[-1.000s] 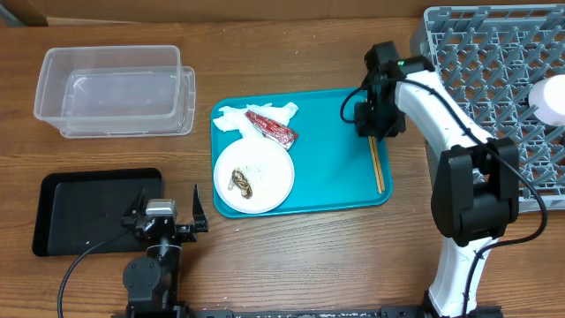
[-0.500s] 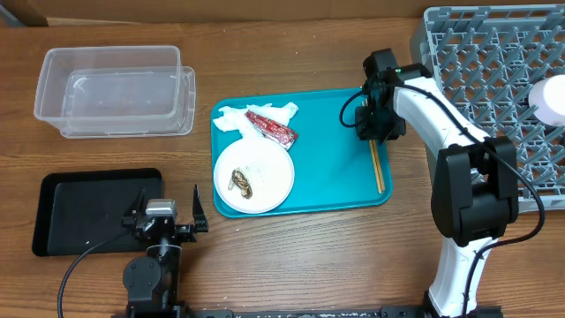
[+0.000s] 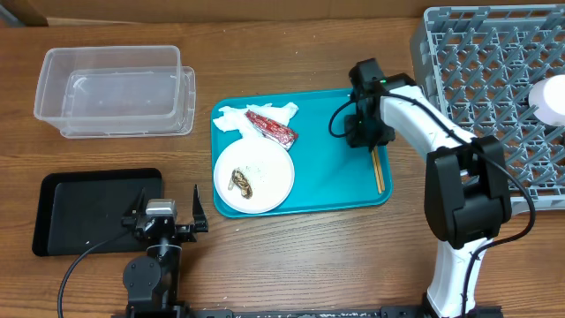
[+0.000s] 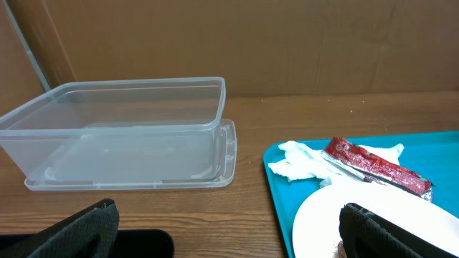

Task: Sort waste into correct bins and load items into the dishwasher
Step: 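Close the right gripper on the chopsticks and lift them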

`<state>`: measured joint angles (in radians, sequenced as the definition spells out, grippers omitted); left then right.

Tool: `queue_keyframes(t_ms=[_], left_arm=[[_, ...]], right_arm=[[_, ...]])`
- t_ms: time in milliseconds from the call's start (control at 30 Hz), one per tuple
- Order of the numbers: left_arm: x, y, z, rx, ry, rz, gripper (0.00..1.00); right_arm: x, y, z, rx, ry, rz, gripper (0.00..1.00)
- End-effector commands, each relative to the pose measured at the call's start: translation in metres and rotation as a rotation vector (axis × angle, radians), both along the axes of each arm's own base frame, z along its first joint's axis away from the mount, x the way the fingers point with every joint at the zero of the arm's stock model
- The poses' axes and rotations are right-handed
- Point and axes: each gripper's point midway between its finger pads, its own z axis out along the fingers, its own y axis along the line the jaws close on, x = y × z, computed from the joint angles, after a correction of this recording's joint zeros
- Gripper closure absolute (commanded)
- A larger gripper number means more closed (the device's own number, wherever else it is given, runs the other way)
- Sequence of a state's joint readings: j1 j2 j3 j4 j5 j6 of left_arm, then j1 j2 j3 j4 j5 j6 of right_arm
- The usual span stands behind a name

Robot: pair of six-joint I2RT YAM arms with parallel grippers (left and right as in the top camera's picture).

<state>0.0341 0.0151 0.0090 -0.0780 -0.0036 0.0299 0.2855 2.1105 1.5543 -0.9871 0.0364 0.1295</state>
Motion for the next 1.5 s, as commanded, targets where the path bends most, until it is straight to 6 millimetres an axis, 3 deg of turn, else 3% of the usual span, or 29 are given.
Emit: queue_keyframes(t_ms=[0, 267, 833, 933, 1000, 1067, 1233, 1333, 1467], left_arm=[[0.000, 0.000, 0.001, 0.016, -0.007, 0.000, 0.00], [0.000, 0.000, 0.001, 0.016, -0.007, -0.001, 0.00], [0.000, 0.000, 0.001, 0.016, -0.007, -0.001, 0.00], [0.000, 0.000, 0.001, 0.016, -0.007, -0.001, 0.00], [0.000, 0.000, 0.001, 0.016, -0.007, -0.001, 0.00], [0.000, 0.000, 0.001, 0.016, -0.007, -0.001, 0.00], [0.000, 0.000, 0.001, 0.016, -0.007, -0.001, 0.00], [0.000, 0.000, 0.001, 0.016, -0.007, -0.001, 0.00], [0.000, 0.000, 0.001, 0.016, -0.007, -0.001, 0.00]], right_arm=[[0.004, -0.003, 0.001, -0.053, -0.033, 0.009, 0.63], [0.011, -0.017, 0.003, -0.133, -0.069, 0.007, 0.63], [0.007, -0.010, -0.015, -0.091, -0.069, 0.028, 0.63], [0.004, -0.011, -0.024, -0.095, -0.052, 0.029, 0.73], [0.002, -0.011, -0.028, -0.097, -0.037, 0.029, 0.96], [0.002, -0.010, -0.029, -0.094, -0.041, 0.023, 0.96], [0.023, -0.003, -0.002, -0.062, -0.102, -0.001, 0.96], [0.047, -0.007, 0.038, -0.043, -0.173, -0.026, 0.96], [0.085, -0.031, 0.111, -0.015, -0.306, -0.095, 0.96]])
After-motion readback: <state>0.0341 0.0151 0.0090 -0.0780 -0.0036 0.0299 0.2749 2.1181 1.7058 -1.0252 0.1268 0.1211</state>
